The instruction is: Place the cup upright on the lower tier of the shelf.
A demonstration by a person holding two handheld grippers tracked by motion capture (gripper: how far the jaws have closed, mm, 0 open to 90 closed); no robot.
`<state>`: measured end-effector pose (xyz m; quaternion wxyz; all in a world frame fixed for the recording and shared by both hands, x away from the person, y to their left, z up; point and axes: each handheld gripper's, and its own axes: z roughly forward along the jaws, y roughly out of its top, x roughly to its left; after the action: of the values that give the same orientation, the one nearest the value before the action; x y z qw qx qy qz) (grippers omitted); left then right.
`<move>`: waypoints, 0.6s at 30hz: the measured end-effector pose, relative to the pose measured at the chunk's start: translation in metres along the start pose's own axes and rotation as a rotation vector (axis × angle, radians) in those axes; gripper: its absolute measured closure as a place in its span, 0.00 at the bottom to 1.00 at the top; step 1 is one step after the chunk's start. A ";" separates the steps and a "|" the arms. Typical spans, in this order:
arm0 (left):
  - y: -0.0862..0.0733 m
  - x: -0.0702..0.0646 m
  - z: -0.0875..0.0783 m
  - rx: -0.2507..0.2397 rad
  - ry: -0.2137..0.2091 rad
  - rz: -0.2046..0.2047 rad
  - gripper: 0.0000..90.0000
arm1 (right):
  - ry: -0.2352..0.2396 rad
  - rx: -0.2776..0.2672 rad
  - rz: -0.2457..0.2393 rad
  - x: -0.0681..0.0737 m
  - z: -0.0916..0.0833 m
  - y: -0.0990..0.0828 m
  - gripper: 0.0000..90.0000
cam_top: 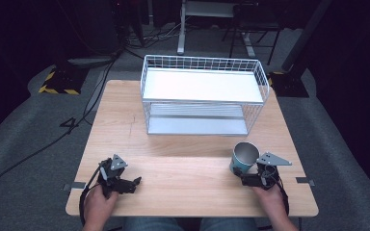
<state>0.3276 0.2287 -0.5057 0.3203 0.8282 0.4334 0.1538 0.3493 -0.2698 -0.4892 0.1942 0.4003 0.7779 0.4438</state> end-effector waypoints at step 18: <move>0.000 0.000 0.000 0.000 0.000 0.000 0.00 | -0.002 -0.030 0.024 0.001 0.009 -0.004 0.25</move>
<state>0.3276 0.2287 -0.5057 0.3203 0.8282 0.4334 0.1538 0.3524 -0.2654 -0.4971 0.1957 0.4072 0.7660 0.4574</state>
